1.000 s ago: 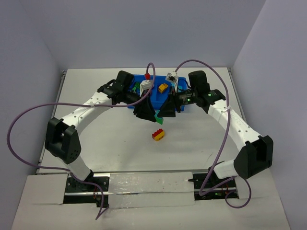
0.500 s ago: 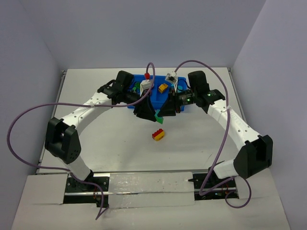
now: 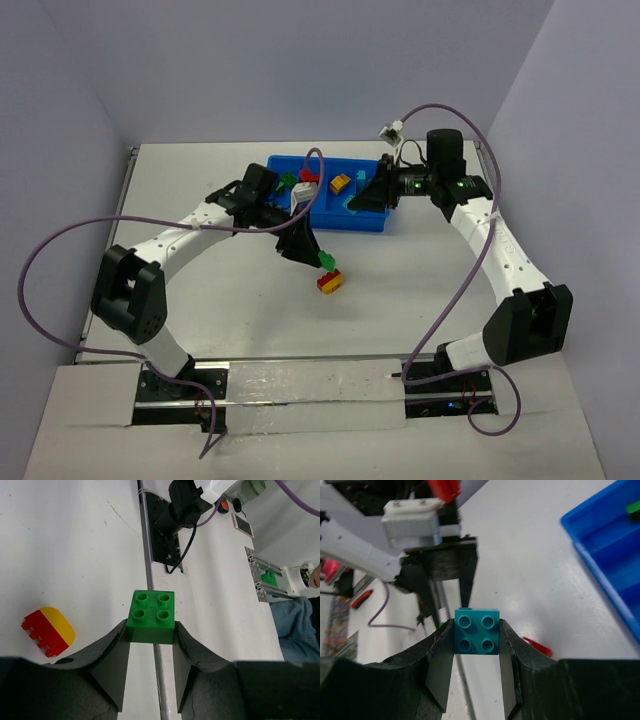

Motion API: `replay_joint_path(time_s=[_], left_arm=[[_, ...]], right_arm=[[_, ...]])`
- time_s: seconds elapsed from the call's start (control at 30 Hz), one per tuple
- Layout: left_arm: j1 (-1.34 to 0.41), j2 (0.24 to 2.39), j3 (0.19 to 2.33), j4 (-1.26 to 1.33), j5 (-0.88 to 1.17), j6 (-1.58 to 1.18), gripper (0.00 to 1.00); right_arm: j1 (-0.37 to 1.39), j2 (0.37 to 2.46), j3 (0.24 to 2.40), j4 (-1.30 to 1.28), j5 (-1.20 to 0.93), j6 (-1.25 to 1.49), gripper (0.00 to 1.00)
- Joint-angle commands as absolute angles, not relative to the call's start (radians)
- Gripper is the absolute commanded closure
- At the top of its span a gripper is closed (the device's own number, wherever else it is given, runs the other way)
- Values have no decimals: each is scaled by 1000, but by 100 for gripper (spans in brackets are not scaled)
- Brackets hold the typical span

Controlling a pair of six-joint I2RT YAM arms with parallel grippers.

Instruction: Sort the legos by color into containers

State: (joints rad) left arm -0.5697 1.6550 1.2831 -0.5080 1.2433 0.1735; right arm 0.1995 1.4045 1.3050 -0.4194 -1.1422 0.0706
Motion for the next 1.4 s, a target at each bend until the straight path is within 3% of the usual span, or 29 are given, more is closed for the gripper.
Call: replay_joint_path(time_s=[0.0, 0.23, 0.37, 0.57, 0.77, 0.87, 1.03, 1.1, 1.37], left_arm=[[-557, 1594, 1278, -518, 1221, 219, 100], [-411, 1498, 1219, -291, 1033, -29, 100], [-355, 1468, 1217, -224, 896, -115, 100], [-312, 1474, 1258, -250, 806, -123, 100], [-269, 1471, 1250, -235, 724, -143, 100], [-245, 1478, 1257, -222, 696, -152, 100], [-229, 1511, 1305, -241, 617, -127, 100], [-228, 1544, 1345, -254, 563, -112, 100], [-227, 1692, 1487, -316, 396, -54, 100]], right_arm=[[173, 1433, 1368, -403, -987, 14, 100], [181, 1499, 1379, -306, -503, -8, 100], [194, 1572, 1430, -292, -366, -18, 100], [213, 1736, 1517, -323, -283, -36, 100], [219, 1834, 1540, -312, -230, -38, 90], [223, 1867, 1547, -307, -211, -36, 84], [233, 1913, 1562, -316, -189, -52, 61], [237, 1926, 1567, -314, -187, -53, 59], [249, 1941, 1587, -324, -172, -35, 31]])
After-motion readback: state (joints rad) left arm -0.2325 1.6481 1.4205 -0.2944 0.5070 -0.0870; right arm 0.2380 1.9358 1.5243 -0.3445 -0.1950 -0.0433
